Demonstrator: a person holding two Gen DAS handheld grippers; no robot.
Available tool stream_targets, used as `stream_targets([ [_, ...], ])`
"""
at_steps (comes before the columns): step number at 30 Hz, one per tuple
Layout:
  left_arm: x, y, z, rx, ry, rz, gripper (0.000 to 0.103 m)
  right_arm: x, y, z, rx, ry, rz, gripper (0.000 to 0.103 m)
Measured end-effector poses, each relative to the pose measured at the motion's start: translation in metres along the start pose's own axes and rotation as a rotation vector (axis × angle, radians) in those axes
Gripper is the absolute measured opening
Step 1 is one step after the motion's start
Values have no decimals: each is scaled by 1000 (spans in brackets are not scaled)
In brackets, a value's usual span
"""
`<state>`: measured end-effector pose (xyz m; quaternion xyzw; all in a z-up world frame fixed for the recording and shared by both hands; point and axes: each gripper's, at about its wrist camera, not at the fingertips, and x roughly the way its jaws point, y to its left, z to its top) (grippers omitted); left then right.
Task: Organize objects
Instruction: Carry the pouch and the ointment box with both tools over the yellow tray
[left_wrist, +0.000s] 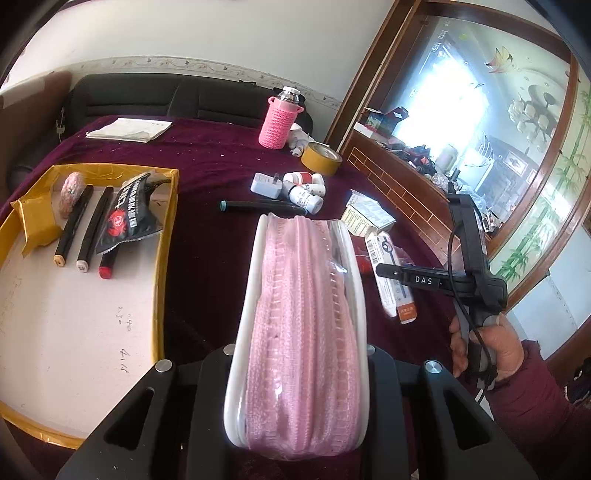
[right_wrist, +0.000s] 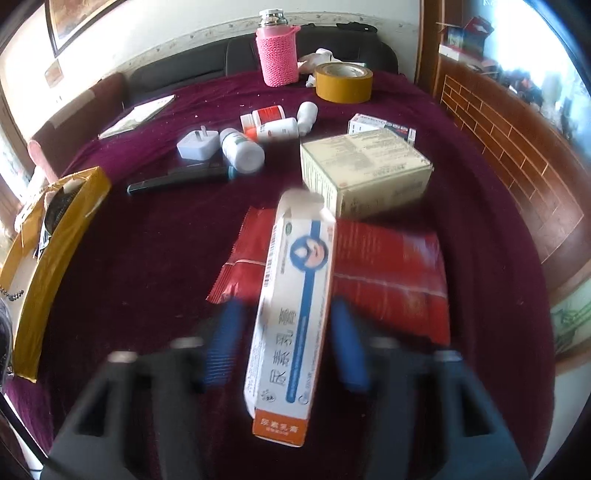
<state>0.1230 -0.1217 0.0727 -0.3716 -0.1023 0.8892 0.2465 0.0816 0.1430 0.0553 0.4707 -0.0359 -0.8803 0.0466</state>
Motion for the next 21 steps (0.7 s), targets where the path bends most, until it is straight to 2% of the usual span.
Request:
stream_targets([
  [1, -3, 2, 0, -4, -5, 4, 22, 0, -2, 0, 20, 3, 16, 20],
  [3, -12, 10, 0, -15, -23, 12, 22, -6, -3, -1, 41, -15, 33, 17],
  [8, -41, 45, 5, -94, -55, 23, 22, -26, 9, 2, 62, -39, 144, 17],
  [11, -70, 81, 15, -174, -88, 47, 22, -41, 33, 12, 47, -56, 241, 17],
  [14, -90, 104, 28, -178, -98, 140, 22, -49, 71, 28, 5, -43, 354, 17],
  [17, -100, 120, 43, -106, -74, 314, 22, -46, 121, 44, -27, 5, 481, 17],
  [19, -96, 133, 47, -91, -41, 372, 22, -38, 156, 53, -29, 63, 590, 18],
  [21, -83, 153, 47, -110, 17, 393, 22, -27, 191, 57, -37, 116, 660, 18],
])
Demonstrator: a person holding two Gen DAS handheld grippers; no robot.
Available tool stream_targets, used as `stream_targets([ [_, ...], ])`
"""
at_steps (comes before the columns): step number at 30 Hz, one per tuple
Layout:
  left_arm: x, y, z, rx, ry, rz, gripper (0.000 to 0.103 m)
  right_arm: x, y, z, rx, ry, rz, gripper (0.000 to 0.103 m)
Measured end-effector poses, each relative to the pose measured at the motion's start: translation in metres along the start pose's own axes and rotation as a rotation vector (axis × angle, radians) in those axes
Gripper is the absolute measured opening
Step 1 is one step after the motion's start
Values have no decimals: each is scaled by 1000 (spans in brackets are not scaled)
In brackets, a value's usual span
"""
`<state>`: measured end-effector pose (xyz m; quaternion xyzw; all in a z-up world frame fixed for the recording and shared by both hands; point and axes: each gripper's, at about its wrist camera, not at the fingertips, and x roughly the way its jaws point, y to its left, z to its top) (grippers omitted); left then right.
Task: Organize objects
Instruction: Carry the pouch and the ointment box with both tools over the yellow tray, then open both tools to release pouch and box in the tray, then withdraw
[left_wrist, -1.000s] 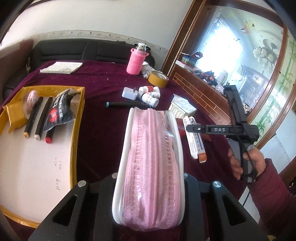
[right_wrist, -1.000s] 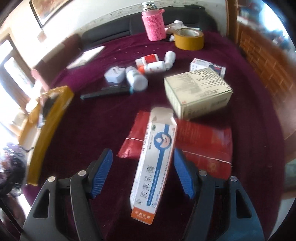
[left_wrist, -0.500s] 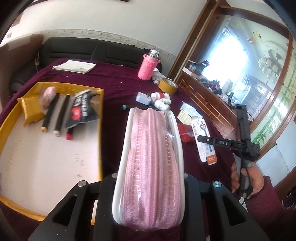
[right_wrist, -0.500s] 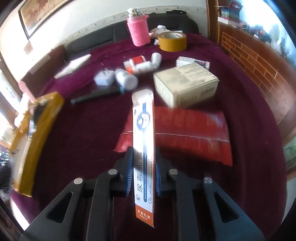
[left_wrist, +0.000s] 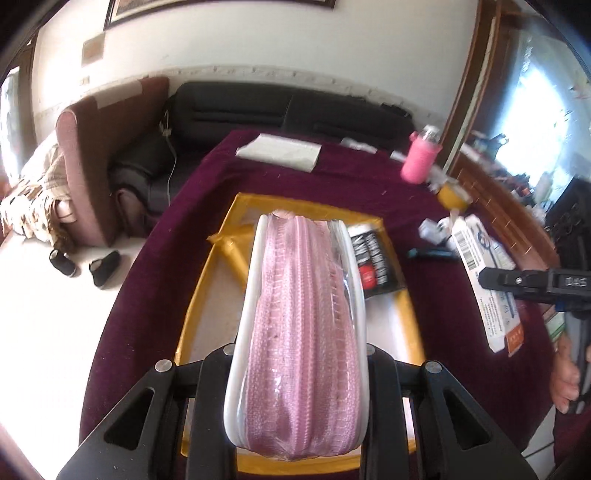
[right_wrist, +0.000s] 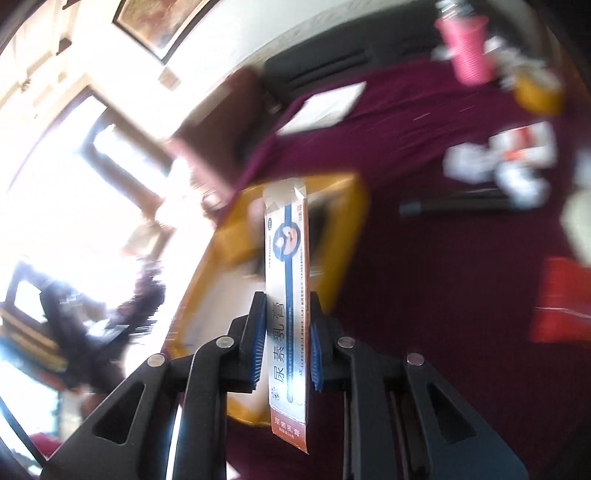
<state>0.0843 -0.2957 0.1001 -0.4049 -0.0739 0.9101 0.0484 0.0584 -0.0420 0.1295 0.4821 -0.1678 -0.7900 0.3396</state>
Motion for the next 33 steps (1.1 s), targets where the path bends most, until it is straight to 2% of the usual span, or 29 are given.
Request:
stream_targets([
  [3, 32, 14, -4, -30, 80, -8, 22, 49, 27, 4, -13, 60, 14, 18],
  [8, 75, 29, -4, -41, 160, 51, 22, 127, 42, 4, 46, 163, 22, 18],
  [12, 84, 43, -9, -52, 176, 59, 22, 164, 44, -3, 89, 223, 20, 18],
  [15, 81, 48, -8, -79, 156, 15, 24, 176, 47, -6, 78, 237, 2, 18],
  [17, 80, 53, -4, -98, 149, -18, 28, 180, 51, -6, 65, 237, -11, 19],
  [19, 77, 56, -1, -117, 137, -47, 47, 182, 56, -7, 33, 225, -45, 22],
  [23, 61, 67, 4, -179, 86, -81, 51, 174, 69, -5, -50, 187, -96, 29],
  [25, 54, 69, 9, -197, 57, -95, 52, 164, 75, -2, -80, 159, -100, 36],
  [29, 33, 68, 10, -200, -18, -82, 53, 136, 76, 17, -92, 73, -108, 36],
  [30, 29, 67, 8, -202, -36, -76, 54, 123, 73, 24, -91, 22, -134, 39],
  [31, 25, 66, 7, -205, -53, -73, 56, 115, 69, 29, -90, -9, -157, 47],
  [33, 16, 65, 1, -210, -101, -77, 59, 102, 60, 38, -76, -45, -190, 54],
])
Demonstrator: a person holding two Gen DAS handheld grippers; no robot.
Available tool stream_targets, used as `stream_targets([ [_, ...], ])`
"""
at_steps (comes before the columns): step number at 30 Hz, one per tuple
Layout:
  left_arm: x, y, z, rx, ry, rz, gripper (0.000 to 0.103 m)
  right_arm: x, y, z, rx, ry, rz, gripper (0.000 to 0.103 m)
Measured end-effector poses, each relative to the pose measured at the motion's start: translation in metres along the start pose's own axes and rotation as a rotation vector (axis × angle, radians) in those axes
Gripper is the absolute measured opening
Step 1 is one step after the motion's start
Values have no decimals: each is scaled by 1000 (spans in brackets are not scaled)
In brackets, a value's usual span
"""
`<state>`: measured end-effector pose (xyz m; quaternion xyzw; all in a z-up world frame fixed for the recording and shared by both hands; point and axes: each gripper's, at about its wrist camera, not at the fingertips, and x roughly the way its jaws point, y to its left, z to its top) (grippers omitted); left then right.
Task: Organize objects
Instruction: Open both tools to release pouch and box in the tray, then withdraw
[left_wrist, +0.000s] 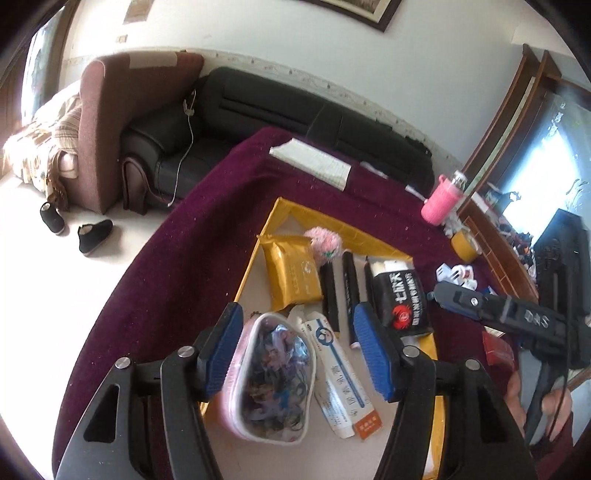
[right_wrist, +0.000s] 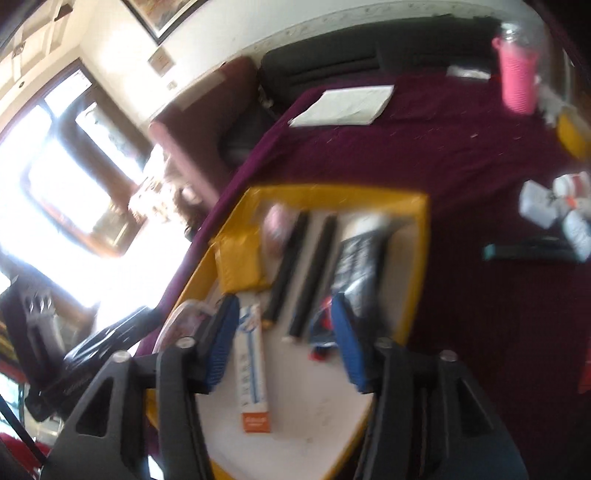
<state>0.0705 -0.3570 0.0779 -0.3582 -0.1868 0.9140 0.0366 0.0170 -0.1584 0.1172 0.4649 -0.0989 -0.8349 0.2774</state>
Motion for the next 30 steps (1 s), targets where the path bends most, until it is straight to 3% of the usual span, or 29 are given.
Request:
stream_targets([
  [4, -12, -6, -13, 3, -73, -12, 60, 9, -14, 8, 65, 30, -12, 54],
  [8, -16, -10, -24, -7, -81, -24, 60, 35, -30, 9, 104, 98, 1, 54],
  [12, -13, -13, -30, -7, -76, -20, 60, 40, -36, 12, 63, 71, -183, 50],
  [16, -12, -12, -32, -25, -83, -52, 60, 13, -21, 15, 0, -24, -257, 51],
  [17, -12, -11, -32, -35, -90, -65, 60, 7, -22, 16, -2, -43, -225, 51],
  [20, -15, -9, -33, -67, -103, -87, 60, 1, -22, 21, 27, -48, -15, 52],
  [23, -16, -8, -36, -83, -99, -98, 60, 28, -21, 26, 99, 80, 181, 53],
  [25, -19, -6, -37, -87, -102, -99, 60, 44, -26, 23, 131, 140, 172, 53],
  [27, -21, -3, -39, -91, -107, -100, 60, 50, -39, 21, 147, 136, 36, 47],
  [30, -20, -1, -41, -96, -101, -101, 60, 38, -51, 21, 206, 101, 67, 47],
])
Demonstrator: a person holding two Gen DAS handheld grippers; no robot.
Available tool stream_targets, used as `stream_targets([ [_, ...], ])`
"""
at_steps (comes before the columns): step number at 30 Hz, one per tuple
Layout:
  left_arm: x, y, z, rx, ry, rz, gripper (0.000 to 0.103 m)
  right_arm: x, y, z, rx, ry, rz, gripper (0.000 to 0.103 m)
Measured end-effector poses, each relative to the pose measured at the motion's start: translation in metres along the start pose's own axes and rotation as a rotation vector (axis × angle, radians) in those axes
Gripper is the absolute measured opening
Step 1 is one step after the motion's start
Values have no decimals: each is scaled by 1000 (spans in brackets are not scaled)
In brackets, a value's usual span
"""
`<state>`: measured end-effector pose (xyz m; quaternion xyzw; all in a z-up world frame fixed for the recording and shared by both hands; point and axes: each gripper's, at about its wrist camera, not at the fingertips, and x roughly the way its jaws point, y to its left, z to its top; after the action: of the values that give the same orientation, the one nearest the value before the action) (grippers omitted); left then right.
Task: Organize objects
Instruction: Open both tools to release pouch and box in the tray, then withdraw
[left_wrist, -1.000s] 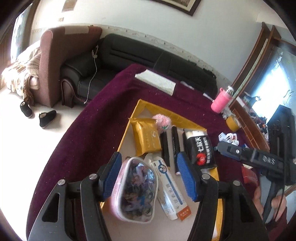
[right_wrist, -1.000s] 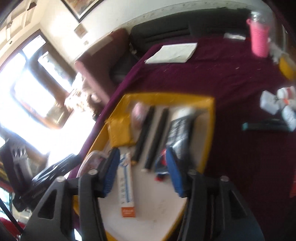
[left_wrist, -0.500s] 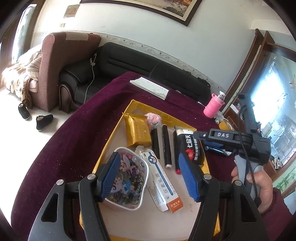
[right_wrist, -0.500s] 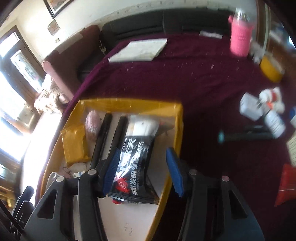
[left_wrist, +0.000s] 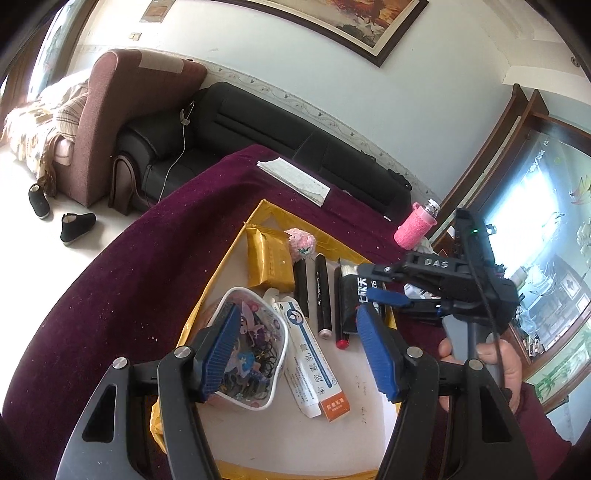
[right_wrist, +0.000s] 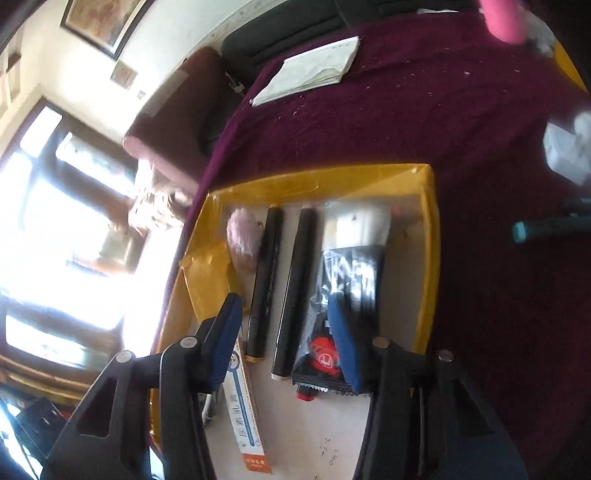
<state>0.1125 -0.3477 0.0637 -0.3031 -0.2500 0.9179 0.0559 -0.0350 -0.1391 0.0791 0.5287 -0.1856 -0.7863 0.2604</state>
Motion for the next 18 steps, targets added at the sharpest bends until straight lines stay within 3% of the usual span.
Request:
stream_targets([
  [3, -1, 0, -2, -2, -2, 0, 60, -20, 9, 0, -53, -72, -89, 49],
  [7, -8, 5, -4, -22, -12, 4, 60, -28, 19, -9, -70, -39, -25, 49],
  [12, -9, 6, -9, -39, 9, 10, 60, -22, 19, -23, -89, -35, -65, 53],
  [15, -11, -1, -12, -24, 29, 7, 60, 9, 9, -14, -80, 43, -98, 54],
  [18, -18, -14, -14, 16, 28, 10, 60, -6, 1, -15, -53, 18, -40, 54],
])
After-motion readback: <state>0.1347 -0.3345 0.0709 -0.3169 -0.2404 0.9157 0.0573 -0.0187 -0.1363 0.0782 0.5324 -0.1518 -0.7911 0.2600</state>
